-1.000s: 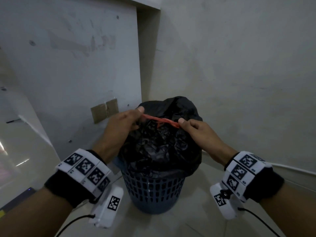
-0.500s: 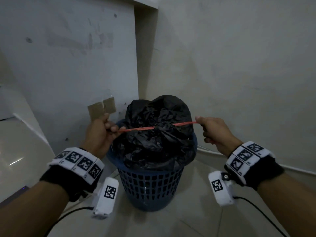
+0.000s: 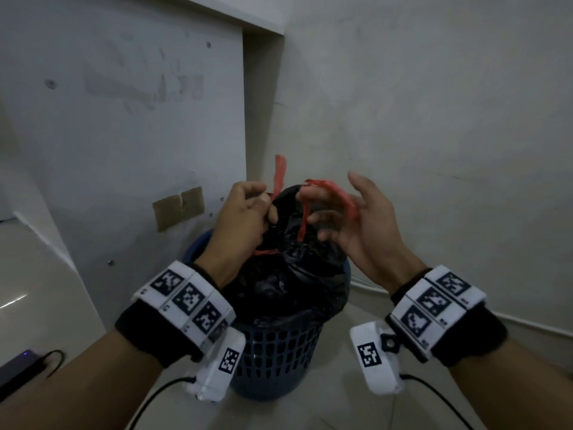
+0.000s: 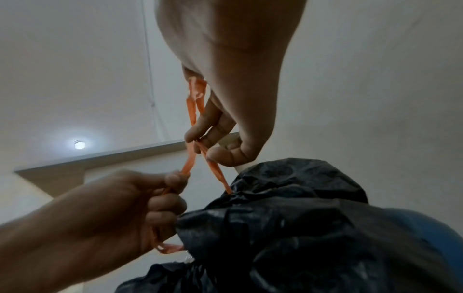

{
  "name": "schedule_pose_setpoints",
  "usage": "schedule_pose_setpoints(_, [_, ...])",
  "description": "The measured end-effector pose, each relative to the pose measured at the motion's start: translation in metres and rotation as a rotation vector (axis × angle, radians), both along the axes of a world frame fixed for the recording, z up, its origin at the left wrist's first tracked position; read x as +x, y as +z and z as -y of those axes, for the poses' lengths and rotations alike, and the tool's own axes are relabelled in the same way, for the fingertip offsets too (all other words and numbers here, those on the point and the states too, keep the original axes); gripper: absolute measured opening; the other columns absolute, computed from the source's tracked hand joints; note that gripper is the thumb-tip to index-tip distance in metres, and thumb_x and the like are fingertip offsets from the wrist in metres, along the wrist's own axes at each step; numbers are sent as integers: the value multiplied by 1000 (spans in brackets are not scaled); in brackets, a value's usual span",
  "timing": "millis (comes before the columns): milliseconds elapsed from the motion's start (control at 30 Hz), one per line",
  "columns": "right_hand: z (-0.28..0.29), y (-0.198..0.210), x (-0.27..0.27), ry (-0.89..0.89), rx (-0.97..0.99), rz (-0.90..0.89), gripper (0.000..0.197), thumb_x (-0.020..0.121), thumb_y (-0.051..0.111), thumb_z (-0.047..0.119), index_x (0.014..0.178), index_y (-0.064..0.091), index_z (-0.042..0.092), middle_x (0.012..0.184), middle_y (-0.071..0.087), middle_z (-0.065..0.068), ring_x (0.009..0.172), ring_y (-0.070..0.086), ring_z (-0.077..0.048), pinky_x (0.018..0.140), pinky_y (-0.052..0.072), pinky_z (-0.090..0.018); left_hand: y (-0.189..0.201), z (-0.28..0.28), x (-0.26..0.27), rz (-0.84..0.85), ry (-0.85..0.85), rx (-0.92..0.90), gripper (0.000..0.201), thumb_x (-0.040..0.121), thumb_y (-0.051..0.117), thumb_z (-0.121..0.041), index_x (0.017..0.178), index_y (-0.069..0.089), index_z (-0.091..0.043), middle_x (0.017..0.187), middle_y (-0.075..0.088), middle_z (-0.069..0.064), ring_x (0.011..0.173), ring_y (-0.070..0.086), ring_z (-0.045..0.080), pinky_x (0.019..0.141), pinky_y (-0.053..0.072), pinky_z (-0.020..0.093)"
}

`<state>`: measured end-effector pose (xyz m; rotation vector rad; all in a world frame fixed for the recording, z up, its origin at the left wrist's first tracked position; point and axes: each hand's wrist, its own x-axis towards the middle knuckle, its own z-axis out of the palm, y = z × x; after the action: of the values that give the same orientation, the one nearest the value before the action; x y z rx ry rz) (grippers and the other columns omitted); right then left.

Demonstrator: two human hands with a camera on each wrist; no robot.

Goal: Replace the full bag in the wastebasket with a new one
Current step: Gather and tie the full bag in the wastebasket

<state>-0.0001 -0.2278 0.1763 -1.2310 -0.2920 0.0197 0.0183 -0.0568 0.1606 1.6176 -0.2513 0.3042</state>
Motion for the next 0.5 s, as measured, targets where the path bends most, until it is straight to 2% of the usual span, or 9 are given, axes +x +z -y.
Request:
schedule_pose_setpoints(100, [-14, 2, -5, -91, -186, 151, 48, 93, 36, 46, 89, 77, 22, 106, 73, 2, 76, 55, -12, 57, 37, -24, -6, 6, 1, 28, 70, 130, 12, 98, 48, -22, 89, 56, -21, 67, 66, -4, 42, 45, 0, 51, 35, 25])
schedule_pose_setpoints(167, [-20, 3, -10, -132, -344, 229, 51, 89, 33, 53, 98, 75, 26, 109, 73, 5, 86, 62, -6, 64, 44, -16, -7, 8, -1, 5, 35, 197, 16, 96, 52, -25, 86, 64, -21, 69, 70, -2, 43, 49, -1, 56, 38, 26])
schedule_pose_setpoints(200, [-22, 3, -12, -133, -381, 254, 55, 89, 32, 55, 105, 73, 23, 108, 73, 1, 89, 64, -10, 70, 48, -16, -7, 8, -2, -13, -6, 209, 18, 96, 53, -24, 84, 66, -21, 69, 71, -2, 44, 50, 1, 55, 38, 25])
schedule_pose_setpoints(233, [-24, 4, -13, -129, -403, 279, 60, 90, 32, 56, 111, 72, 16, 101, 74, -5, 85, 66, -16, 75, 51, -22, -5, 8, -5, -34, -57, 212, 19, 95, 53, -21, 83, 67, -20, 68, 71, -1, 44, 49, 4, 52, 37, 24])
schedule_pose_setpoints(300, [-28, 7, -16, -150, -459, 341, 67, 89, 35, 61, 114, 71, 10, 85, 74, -13, 73, 66, -24, 76, 54, -36, -1, 10, -10, -61, -142, 218, 22, 92, 54, -13, 77, 69, -16, 67, 70, 0, 44, 46, 7, 49, 34, 23])
schedule_pose_setpoints(367, [-29, 8, -17, -165, -528, 388, 69, 88, 34, 63, 112, 72, 11, 93, 74, -15, 82, 71, -21, 80, 55, -35, 1, 9, -15, -49, -167, 253, 25, 90, 56, -15, 69, 69, -19, 65, 69, -2, 44, 47, 4, 52, 34, 25])
schedule_pose_setpoints(433, [-30, 7, -17, -124, -587, 386, 66, 91, 29, 60, 115, 71, 16, 110, 73, -4, 99, 69, -9, 93, 54, -31, 2, 8, -18, -16, -143, 301, 31, 93, 55, -26, 63, 66, -22, 59, 65, -8, 46, 50, 0, 55, 36, 25])
schedule_pose_setpoints(500, [-32, 3, -17, -93, -647, 406, 64, 93, 26, 61, 120, 68, 21, 121, 69, 5, 111, 62, -1, 104, 47, -33, -1, 6, -18, 14, -99, 329, 34, 94, 53, -30, 63, 65, -19, 57, 64, -9, 50, 55, 2, 59, 42, 27])
